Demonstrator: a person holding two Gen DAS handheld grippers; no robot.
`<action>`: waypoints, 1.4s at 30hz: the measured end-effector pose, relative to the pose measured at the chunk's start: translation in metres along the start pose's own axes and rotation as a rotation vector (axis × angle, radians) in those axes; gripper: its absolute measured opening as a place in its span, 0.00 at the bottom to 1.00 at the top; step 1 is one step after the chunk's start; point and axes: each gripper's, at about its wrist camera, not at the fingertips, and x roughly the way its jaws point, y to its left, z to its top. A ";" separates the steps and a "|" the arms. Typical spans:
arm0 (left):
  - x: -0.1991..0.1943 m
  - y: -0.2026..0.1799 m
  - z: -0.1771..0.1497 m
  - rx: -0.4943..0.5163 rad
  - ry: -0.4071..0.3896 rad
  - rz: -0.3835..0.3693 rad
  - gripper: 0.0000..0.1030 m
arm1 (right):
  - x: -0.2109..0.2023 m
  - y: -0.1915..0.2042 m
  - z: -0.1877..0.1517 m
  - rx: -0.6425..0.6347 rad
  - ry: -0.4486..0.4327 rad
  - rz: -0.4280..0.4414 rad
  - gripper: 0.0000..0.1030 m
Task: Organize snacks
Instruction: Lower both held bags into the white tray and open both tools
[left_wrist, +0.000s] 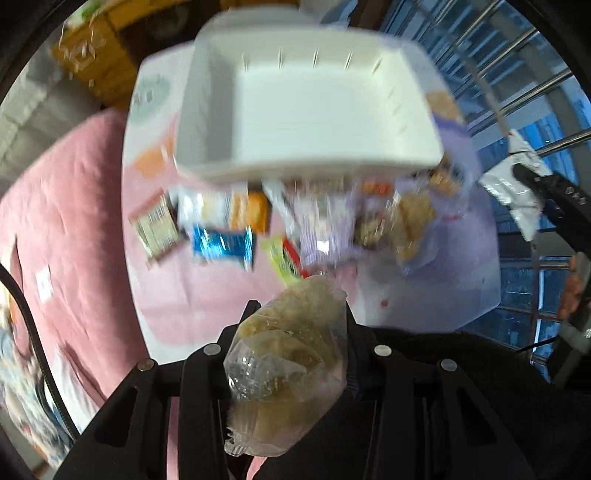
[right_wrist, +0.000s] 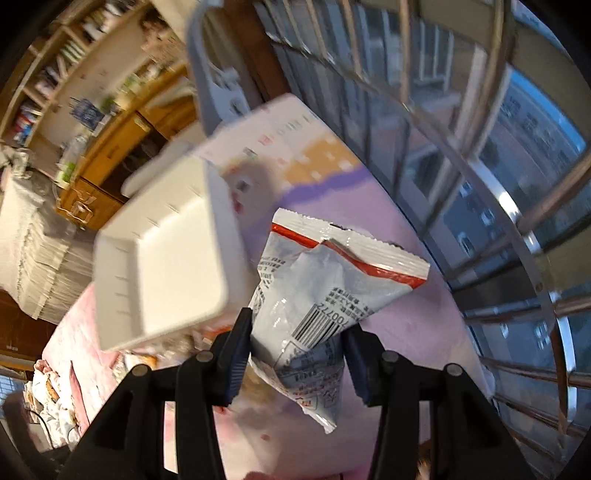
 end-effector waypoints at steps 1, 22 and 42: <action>-0.007 -0.002 0.002 0.016 -0.026 -0.003 0.37 | -0.005 0.008 -0.001 -0.004 -0.020 0.003 0.46; -0.041 0.014 0.093 0.134 -0.487 -0.109 0.39 | -0.004 0.130 -0.001 -0.228 -0.208 0.148 0.48; -0.039 0.027 0.045 -0.029 -0.482 -0.014 0.66 | 0.000 0.110 -0.013 -0.289 -0.111 0.211 0.57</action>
